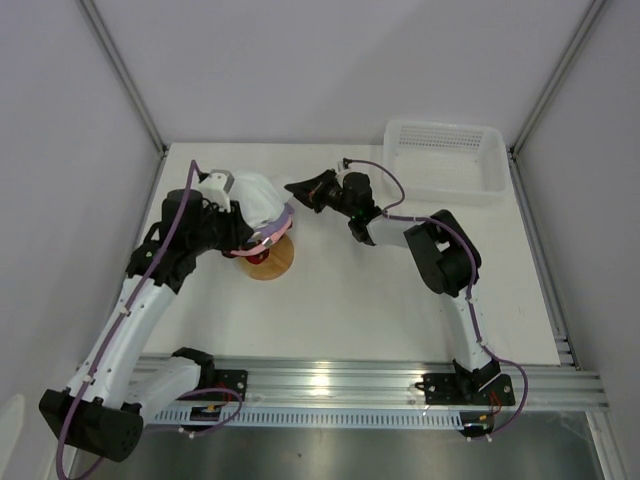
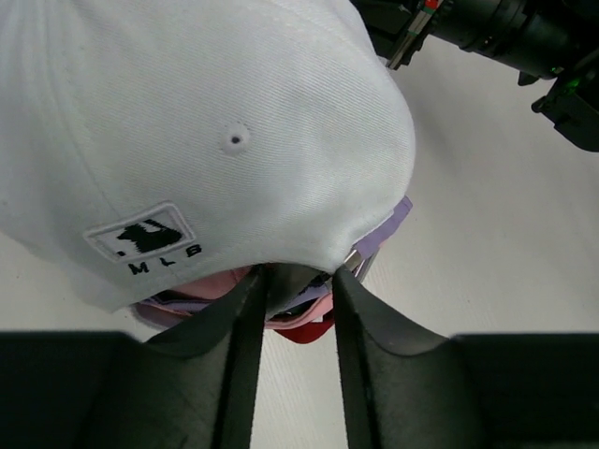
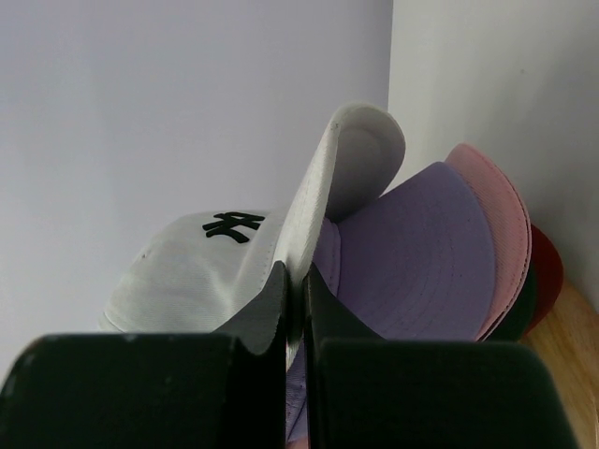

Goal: Stack the hats

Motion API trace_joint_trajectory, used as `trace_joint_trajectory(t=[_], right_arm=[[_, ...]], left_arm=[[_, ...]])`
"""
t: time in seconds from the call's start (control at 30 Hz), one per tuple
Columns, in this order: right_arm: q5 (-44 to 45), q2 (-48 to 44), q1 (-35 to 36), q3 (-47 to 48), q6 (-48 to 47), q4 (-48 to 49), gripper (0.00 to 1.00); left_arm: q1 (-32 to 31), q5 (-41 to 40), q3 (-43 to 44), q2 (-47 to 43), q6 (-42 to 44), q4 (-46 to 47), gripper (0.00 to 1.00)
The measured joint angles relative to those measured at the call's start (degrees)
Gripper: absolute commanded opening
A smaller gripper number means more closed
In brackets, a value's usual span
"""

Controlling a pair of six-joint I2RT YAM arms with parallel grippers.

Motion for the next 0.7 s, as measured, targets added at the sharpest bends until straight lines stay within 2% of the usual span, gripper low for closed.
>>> trace_joint_trajectory(t=[0.03,0.2,0.27,0.33,0.53,0.7], right_arm=[[0.00,0.04,0.00,0.04,0.00,0.00,0.00],[0.11,0.04,0.02,0.09,-0.02,-0.13,0.00],[0.24,0.04,0.02,0.09,-0.02,-0.20,0.00],[0.35,0.04,0.02,0.11,-0.02,-0.24,0.00],[0.35,0.04,0.04,0.11,-0.02,-0.24,0.00],[-0.11,0.04,0.26,0.11,-0.07,-0.24,0.00]], left_arm=[[-0.46,-0.07,0.00,0.28,0.07,0.02,0.29],[-3.67,-1.97,0.26,1.38,0.61,-0.04,0.26],[-4.87,-3.37,0.48,1.57,0.98,-0.26,0.16],[-5.53,-4.28,0.57,1.62,1.09,-0.50,0.01],[-5.99,-4.70,1.09,1.07,1.22,-1.66,0.01],[-5.66,-0.39,2.64,0.28,1.07,-3.76,0.01]])
